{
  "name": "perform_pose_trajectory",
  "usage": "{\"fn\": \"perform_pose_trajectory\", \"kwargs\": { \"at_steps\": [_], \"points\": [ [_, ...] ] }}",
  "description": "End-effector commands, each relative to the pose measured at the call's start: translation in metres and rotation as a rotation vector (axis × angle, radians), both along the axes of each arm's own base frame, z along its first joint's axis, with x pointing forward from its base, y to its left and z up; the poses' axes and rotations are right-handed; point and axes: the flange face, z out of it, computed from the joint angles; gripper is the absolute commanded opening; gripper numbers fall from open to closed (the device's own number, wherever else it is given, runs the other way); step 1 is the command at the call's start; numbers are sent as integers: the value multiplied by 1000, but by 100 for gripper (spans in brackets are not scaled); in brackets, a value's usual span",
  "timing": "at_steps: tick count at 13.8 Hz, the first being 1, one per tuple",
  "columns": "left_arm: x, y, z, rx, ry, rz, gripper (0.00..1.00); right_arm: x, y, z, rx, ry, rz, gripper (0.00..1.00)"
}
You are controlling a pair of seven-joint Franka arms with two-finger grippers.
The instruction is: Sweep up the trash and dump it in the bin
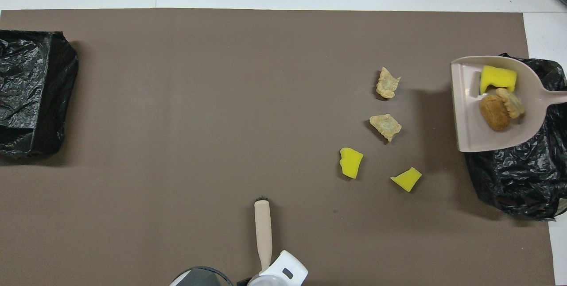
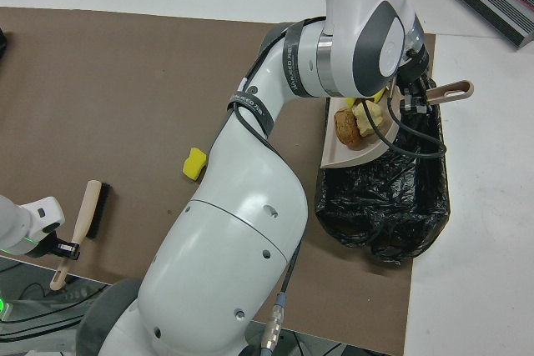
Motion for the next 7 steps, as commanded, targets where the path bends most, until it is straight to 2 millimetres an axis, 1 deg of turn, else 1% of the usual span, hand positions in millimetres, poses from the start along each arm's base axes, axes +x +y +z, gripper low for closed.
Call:
{"fn": "perform_pose_trajectory", "kwargs": {
  "at_steps": [1,2,4,5,6,7],
  "points": [
    [10,5,-2,-13,15,-20,64,-19,-8,2,-77,30,26,0],
    [18,6,3,-10,20,-10,65,-22,-5,1,-132,26,62,0],
    [22,6,6,-1,34,-29,67,-31,7,-16,-212,1,131,0],
    [26,8,9,1,38,-23,79,-33,10,-25,-249,-1,137,0],
    [29,9,10,1,38,-17,100,-34,10,-29,-279,2,131,0],
    [30,8,14,-3,34,-14,100,-33,11,-29,-301,10,145,0]
  ]
}}
